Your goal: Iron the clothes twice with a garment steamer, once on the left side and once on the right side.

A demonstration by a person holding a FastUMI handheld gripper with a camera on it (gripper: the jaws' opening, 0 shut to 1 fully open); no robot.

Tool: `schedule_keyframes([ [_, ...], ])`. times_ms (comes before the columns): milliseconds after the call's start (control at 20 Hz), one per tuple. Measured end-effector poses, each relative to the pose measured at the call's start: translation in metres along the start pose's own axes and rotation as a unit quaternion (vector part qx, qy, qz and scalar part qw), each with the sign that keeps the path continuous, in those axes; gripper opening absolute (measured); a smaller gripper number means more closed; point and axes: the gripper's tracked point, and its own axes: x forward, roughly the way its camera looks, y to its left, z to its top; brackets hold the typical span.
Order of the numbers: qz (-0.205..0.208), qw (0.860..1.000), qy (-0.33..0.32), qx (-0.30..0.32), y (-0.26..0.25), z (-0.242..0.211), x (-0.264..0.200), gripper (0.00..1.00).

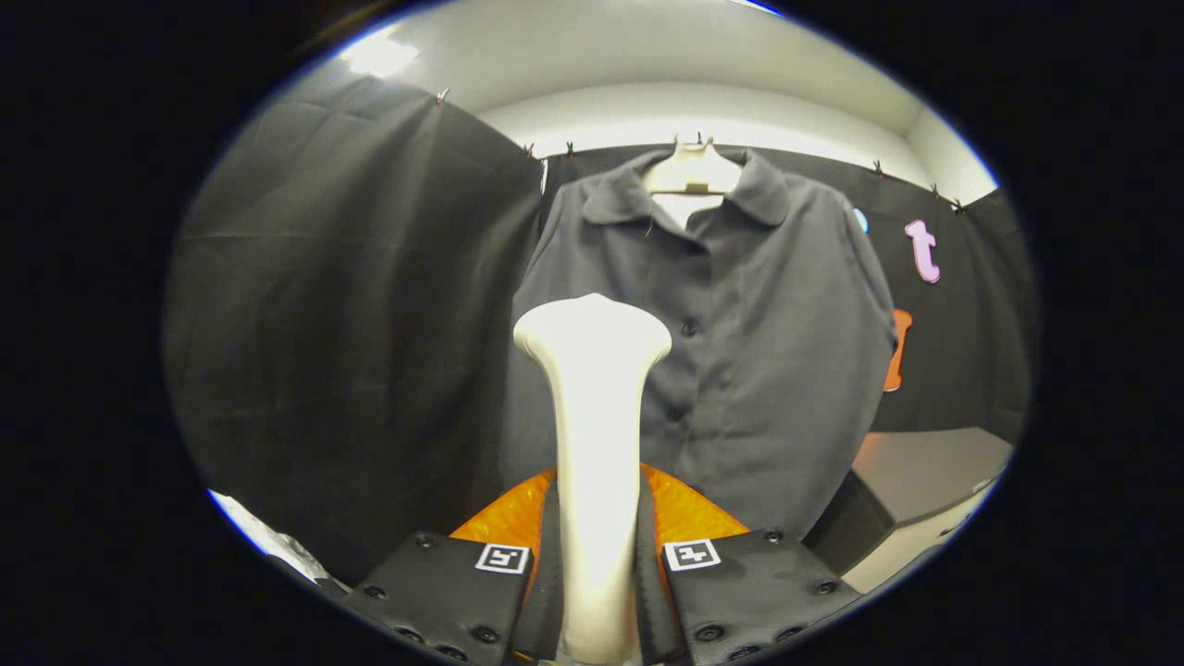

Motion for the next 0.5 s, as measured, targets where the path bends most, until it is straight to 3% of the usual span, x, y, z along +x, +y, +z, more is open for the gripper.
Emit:
schedule_keyframes([
  [250,-0.055,0.997,-0.058,-0.006,-0.072,0.062,-0.003,0.39],
  [500,-0.122,0.990,-0.069,-0.015,-0.137,0.074,-0.008,0.39],
])
